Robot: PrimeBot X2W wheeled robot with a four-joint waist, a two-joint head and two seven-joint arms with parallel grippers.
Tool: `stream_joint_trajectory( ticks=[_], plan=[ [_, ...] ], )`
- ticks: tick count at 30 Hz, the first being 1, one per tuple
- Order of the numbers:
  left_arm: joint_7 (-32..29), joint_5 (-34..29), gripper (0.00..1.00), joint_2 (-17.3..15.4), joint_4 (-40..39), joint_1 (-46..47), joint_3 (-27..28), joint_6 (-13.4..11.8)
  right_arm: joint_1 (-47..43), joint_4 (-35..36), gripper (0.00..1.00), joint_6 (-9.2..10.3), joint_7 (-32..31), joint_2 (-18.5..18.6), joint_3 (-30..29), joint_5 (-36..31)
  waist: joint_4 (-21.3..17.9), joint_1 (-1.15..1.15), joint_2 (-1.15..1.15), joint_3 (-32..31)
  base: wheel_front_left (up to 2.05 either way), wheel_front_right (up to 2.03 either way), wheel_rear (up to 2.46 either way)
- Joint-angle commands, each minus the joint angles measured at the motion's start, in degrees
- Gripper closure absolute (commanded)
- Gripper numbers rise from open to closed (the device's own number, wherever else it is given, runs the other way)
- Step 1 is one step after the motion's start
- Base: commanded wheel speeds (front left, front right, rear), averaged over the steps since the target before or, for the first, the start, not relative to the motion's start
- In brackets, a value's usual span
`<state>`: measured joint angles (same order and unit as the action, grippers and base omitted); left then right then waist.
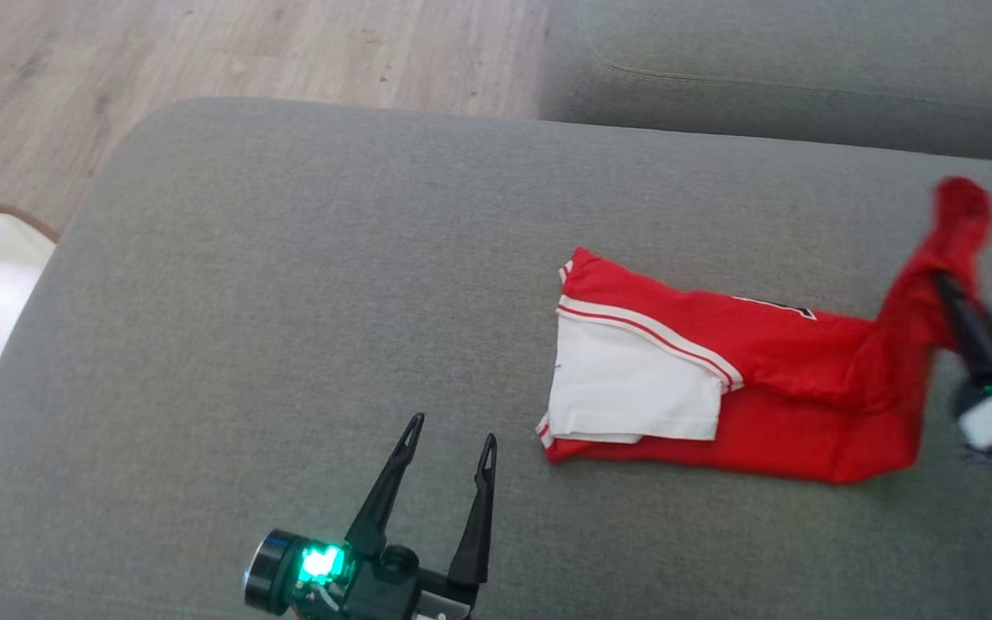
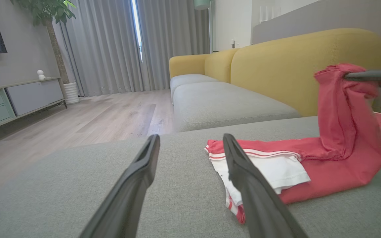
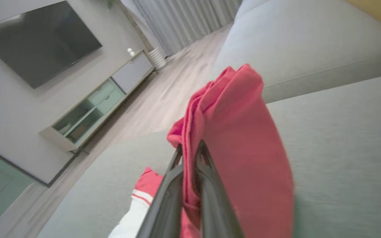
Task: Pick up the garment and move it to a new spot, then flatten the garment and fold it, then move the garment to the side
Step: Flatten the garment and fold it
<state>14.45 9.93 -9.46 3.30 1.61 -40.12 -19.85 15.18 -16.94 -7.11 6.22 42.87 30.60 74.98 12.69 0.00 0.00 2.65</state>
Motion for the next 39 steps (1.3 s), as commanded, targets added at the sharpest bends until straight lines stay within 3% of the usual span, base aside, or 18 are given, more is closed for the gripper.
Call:
stream_joint_trajectory(
  ticks=[1,4,15,16,17,18,19,20,25,32,39],
  plan=[
    [0.54,-0.79,0.00,0.99,-1.41,1.06,2.31,0.63,2.70,3.11,1.00,-0.37,-1.56,-0.65,0.56,-1.39,1.27,0.00,0.00,-0.05,0.00,0.00,0.00],
    [0.54,-1.07,0.00,1.32,-1.12,1.08,2.37,1.22,3.84,3.95,1.00,-0.37,-3.27,-3.16,1.40,-2.64,2.26,0.00,0.00,-0.05,0.00,0.00,0.00],
    [0.54,-2.05,0.00,3.48,0.81,1.07,2.82,3.93,7.76,-0.69,1.00,-0.37,-9.45,-19.54,6.31,-10.06,7.20,0.00,0.00,-0.11,0.00,0.00,0.00],
    [0.54,-2.11,0.00,3.61,0.94,1.00,3.00,4.04,7.96,-1.82,0.96,-0.37,-9.75,-20.66,6.76,-11.17,7.40,0.00,0.00,-0.19,0.00,0.00,0.00],
    [0.54,-2.16,0.00,3.72,1.04,0.90,3.21,4.14,8.10,-3.00,0.84,-0.37,-10.09,-21.85,7.17,-12.14,7.53,0.00,0.00,-0.24,0.00,0.00,0.00],
    [0.54,-2.22,0.00,3.85,1.09,0.83,3.40,4.22,8.17,-4.11,0.62,-0.37,-10.28,-23.08,7.36,-12.80,7.65,0.00,0.00,-0.26,0.00,0.00,0.00],
    [0.54,-2.31,0.00,3.98,1.12,0.78,3.54,4.32,8.22,-5.13,0.22,-0.37,-10.32,-24.17,7.43,-13.42,7.76,0.00,0.00,-0.28,0.00,0.00,0.00],
    [0.54,-2.42,0.00,4.10,1.13,0.72,3.67,4.43,8.31,-6.02,0.00,-0.37,-9.99,-25.10,7.27,-14.08,7.83,0.00,0.00,-0.25,0.00,0.00,0.00],
    [0.54,-2.27,0.00,4.58,1.21,-0.23,4.97,4.56,7.98,-5.65,0.00,-0.37,-5.79,-26.98,5.75,-16.39,6.78,0.00,0.00,-0.46,0.00,0.00,0.00],
    [0.55,1.30,0.00,5.24,0.77,-2.29,9.23,5.89,1.43,-1.48,0.00,-0.37,4.86,-20.14,1.61,-23.60,3.47,0.00,0.00,-3.03,0.00,0.00,0.00],
    [0.55,2.72,0.00,5.40,0.12,-5.84,15.30,6.40,-8.66,-1.52,0.00,-0.37,8.60,-17.93,-5.98,-28.33,-1.39,0.00,0.00,-6.21,0.00,0.00,0.00]
  ],
)
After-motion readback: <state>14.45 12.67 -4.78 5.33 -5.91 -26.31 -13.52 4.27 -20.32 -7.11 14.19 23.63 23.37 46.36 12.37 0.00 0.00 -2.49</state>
